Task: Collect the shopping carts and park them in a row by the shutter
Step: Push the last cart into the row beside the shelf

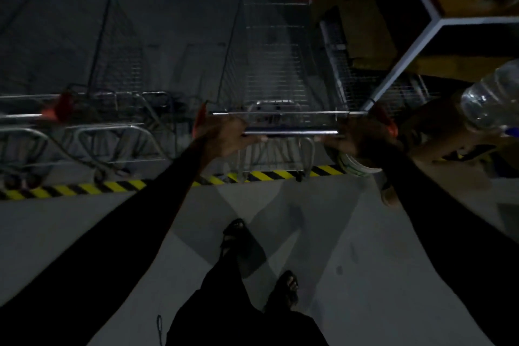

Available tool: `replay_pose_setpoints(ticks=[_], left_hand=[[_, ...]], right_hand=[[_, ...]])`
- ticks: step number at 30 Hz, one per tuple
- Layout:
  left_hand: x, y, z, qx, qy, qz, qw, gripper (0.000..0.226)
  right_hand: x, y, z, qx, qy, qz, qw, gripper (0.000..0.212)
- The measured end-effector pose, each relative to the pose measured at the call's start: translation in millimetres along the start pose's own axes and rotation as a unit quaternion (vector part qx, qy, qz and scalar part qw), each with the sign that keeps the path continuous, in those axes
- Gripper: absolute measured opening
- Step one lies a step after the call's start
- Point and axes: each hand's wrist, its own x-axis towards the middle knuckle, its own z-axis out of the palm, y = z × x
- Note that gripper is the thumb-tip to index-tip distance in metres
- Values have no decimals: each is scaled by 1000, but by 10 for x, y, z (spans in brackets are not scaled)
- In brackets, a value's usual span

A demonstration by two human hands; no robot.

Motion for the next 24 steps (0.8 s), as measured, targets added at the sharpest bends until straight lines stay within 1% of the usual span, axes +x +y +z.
replay_pose_setpoints(ticks=[1, 2, 3, 4, 5, 6, 7, 8, 9, 10, 12, 13, 15, 16, 19, 20, 21, 23, 24], left_hand=[[-106, -48, 41, 31, -7, -1, 999, 106], [-220, -82, 66, 56, -10, -3, 998, 98], [-364, -145, 172, 94, -2, -5, 996, 92], [-567, -183, 246, 106, 19, 0, 994, 90], [-747, -204, 314, 116, 30, 5, 993, 90], [-931, -197, 323, 106, 45, 13, 993, 91], [-1087, -196, 350, 84, 52, 24, 995, 93], [-1245, -208, 369, 53, 54, 24, 997, 98], [-1394, -243, 423, 31, 56, 26, 998, 102], [-1549, -290, 480, 28, 78, 32, 996, 100], [-1839, -391, 600, 73, 146, 41, 986, 84], [-1946, -453, 656, 87, 161, 45, 982, 79], [-2115, -604, 739, 81, 165, 45, 982, 78], [-2167, -673, 742, 75, 174, 41, 981, 78], [-2193, -893, 753, 82, 206, 58, 973, 80], [-2162, -955, 729, 82, 203, 60, 974, 82], [-2111, -1007, 696, 84, 181, 54, 978, 87], [-1966, -1066, 604, 98, 82, 23, 991, 101], [-1883, -1088, 566, 100, 46, 15, 994, 104]], right_hand=[[-51, -32, 29, -70, -10, -21, 997, 103], [-117, -59, 76, -81, -28, -42, 995, 101], [-175, -72, 154, -82, -41, -43, 995, 107], [-250, -62, 239, -75, -46, -43, 995, 114], [-347, -51, 339, -112, -43, -48, 992, 112], [-436, -41, 451, -149, -23, -64, 987, 108], [-555, -68, 534, -184, -23, -76, 980, 103], [-766, -149, 584, -184, -15, -80, 980, 100], [-932, -220, 647, -175, 29, -92, 980, 98], [-1053, -315, 671, -168, 36, -85, 981, 96], [-1276, -607, 645, -201, -7, -44, 979, 90], [-1367, -715, 666, -225, -21, -33, 974, 90], [-1504, -918, 729, -247, -20, -26, 968, 103], [-1548, -1006, 758, -243, -7, -24, 970, 107], [-1531, -1183, 862, -232, 11, -11, 973, 98], [-1484, -1223, 896, -229, 18, -9, 973, 95], [-1438, -1252, 925, -228, 23, -6, 973, 93], [-1322, -1271, 961, -223, 33, -3, 974, 95], [-1246, -1270, 957, -220, 37, -9, 975, 98]])
